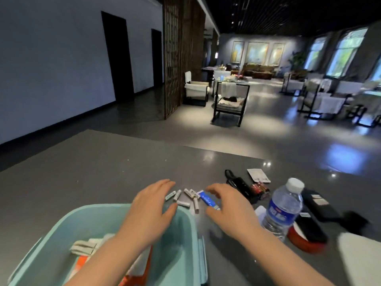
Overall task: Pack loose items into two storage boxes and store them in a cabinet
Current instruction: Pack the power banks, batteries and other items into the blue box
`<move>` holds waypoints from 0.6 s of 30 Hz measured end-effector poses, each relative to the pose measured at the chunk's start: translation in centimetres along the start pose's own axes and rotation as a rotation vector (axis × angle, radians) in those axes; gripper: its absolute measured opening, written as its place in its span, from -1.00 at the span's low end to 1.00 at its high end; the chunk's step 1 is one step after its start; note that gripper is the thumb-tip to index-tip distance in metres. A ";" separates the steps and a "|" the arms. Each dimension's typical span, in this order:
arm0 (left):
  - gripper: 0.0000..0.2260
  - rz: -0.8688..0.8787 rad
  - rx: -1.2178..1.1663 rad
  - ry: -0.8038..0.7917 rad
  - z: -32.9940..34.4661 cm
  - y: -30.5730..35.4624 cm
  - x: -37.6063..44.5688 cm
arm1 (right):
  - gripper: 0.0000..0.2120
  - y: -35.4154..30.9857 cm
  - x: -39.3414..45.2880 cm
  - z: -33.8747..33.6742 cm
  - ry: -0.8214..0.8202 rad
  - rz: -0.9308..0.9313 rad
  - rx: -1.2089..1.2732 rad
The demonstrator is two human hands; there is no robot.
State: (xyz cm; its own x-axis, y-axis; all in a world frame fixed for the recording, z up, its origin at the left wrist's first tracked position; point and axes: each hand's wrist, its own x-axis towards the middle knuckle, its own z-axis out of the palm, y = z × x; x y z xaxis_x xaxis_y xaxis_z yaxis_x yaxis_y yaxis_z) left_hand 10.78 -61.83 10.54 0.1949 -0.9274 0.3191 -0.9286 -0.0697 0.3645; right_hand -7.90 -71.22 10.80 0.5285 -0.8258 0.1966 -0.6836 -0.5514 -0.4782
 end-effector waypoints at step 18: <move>-0.62 0.075 -0.006 -0.222 7.4 -0.5 10.1 | -0.47 9.9 10.5 4.3 -0.056 0.521 -0.215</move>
State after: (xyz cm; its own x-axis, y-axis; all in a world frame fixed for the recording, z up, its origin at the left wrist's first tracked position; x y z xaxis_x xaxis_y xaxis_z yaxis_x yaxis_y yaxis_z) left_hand 10.81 -73.86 7.07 0.0503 -0.9881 0.1451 -0.9359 0.0041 0.3523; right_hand -6.96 -84.89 4.42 0.1156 -0.9910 -0.0669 -0.9454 -0.0891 -0.3134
